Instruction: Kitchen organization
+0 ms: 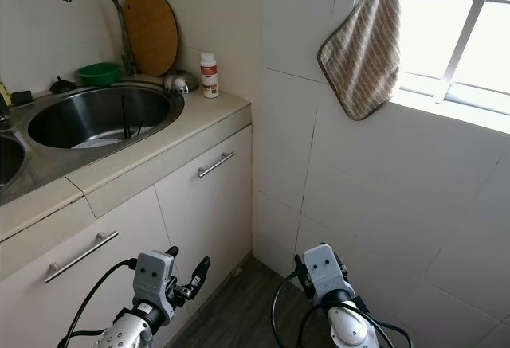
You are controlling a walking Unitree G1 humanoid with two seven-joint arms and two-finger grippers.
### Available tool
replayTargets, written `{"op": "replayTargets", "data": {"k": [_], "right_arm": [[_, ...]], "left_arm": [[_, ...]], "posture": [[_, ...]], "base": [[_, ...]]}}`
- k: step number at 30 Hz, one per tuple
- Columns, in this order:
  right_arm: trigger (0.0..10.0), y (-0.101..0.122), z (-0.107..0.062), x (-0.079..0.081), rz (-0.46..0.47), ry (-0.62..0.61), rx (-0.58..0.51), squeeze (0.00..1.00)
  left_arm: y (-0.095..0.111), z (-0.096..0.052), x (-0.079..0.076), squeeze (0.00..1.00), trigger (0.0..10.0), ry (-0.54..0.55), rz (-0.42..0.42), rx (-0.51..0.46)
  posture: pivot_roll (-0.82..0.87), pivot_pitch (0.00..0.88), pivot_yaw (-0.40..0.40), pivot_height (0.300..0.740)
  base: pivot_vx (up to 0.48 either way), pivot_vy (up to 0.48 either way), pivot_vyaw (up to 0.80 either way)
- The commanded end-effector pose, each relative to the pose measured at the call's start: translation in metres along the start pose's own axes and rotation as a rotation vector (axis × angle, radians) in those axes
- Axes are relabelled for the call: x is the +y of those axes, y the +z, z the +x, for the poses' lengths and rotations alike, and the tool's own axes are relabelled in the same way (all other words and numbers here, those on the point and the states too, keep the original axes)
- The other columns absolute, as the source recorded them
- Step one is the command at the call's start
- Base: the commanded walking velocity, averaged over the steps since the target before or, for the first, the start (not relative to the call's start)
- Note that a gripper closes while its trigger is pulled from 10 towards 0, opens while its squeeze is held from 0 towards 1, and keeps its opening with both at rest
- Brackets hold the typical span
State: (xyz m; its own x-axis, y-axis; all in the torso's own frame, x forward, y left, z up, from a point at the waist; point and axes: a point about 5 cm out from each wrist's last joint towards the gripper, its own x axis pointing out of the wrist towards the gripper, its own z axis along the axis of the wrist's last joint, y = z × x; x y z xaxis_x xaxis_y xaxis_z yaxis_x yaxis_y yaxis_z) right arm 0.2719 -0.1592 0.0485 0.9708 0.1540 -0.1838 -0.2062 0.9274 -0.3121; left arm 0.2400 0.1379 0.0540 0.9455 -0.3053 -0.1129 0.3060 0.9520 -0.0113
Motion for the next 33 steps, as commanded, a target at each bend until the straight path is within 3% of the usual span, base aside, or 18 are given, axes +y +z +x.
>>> {"op": "replayTargets", "data": {"k": [1,18,33], "right_arm": [[10.0,0.0006,-0.0017,-0.0047,-0.005,-0.022,0.002,0.0],[10.0,-0.0012,-0.0087,-0.0101,0.005,-0.062,0.013,0.0],[10.0,-0.0013,-0.0074,-0.0121,0.021,-0.069,0.023,0.0]], "left_arm": [[-0.0024,0.0022,-0.0015,0.0,10.0,-0.011,-0.008,0.017],[-0.0023,0.007,-0.005,0.0,10.0,-0.039,-0.023,0.024],[-0.0014,0.0075,-0.0052,0.0,10.0,-0.035,-0.025,0.011]], "posture": [[0.03,0.0,0.048,0.74],[0.01,0.0,0.062,0.74],[0.02,0.0,0.05,0.74]], "base": [[0.0,0.0,0.0],[0.0,0.0,0.0],[0.0,0.342,-0.76]]}}
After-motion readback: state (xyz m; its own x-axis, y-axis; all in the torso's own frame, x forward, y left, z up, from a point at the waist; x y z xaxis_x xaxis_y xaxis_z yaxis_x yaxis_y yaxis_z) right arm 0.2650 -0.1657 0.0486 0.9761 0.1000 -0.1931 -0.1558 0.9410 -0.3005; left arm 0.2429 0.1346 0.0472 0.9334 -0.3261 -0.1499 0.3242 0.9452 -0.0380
